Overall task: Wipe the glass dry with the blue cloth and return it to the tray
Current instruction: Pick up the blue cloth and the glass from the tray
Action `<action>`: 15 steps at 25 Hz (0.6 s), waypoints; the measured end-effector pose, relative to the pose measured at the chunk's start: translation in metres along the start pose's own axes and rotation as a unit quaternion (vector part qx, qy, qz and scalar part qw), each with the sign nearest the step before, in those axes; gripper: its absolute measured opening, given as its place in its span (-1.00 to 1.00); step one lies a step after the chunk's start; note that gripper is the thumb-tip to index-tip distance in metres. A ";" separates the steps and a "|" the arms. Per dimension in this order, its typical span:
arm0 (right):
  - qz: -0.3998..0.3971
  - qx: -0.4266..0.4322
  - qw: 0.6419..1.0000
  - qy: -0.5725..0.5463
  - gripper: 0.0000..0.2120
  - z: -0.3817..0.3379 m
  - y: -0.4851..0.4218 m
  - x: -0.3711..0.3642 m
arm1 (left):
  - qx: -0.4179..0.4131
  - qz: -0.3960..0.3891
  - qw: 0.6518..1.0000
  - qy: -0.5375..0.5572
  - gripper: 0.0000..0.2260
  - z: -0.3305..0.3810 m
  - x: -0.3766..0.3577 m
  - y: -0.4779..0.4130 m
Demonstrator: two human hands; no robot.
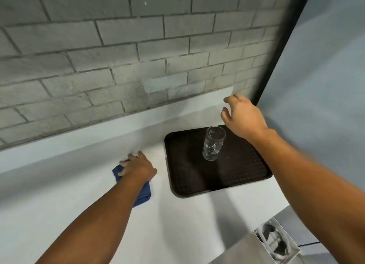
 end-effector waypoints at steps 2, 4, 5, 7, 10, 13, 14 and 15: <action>-0.003 -0.009 1.000 0.001 -0.55 0.002 0.000 -0.004 | 0.013 -0.066 0.998 -0.019 -0.04 -0.006 -0.022 0.003; -0.016 -0.007 1.000 0.002 -0.55 0.002 0.006 -0.012 | 0.010 -0.071 0.997 0.000 -0.09 -0.008 -0.031 0.007; -0.023 -0.008 1.000 0.002 -0.55 0.003 0.006 -0.018 | 0.005 -0.056 0.998 0.010 -0.12 -0.008 -0.030 0.007; -0.036 -0.011 0.999 0.007 -0.56 0.002 0.009 -0.027 | 0.015 -0.012 0.999 0.044 -0.17 -0.016 -0.024 0.002; -0.057 -0.024 0.998 0.003 -0.56 0.002 0.015 -0.037 | 0.002 0.021 0.992 0.121 -0.53 -0.026 -0.008 0.008; -0.095 -0.030 0.995 -0.016 -0.53 -0.001 0.022 -0.058 | -0.016 0.014 0.987 0.159 -0.54 -0.031 0.010 0.013; -0.118 -0.038 0.992 -0.027 -0.50 -0.001 0.024 -0.067 | -0.037 0.024 0.984 0.172 -0.52 -0.028 0.021 0.015; -0.145 -0.049 0.988 -0.037 -0.44 0.001 0.028 -0.079 | -0.042 0.013 0.982 0.184 -0.47 -0.025 0.029 0.019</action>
Point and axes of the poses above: each hand's wrist, its own y-axis away from the middle knuckle, its own x-axis out of the back of the hand, z = x × y, the point moved 9 cm from there along -y, towards the middle knuckle, and after that the axes turned 10 degrees about x, right-handed, at the moved point
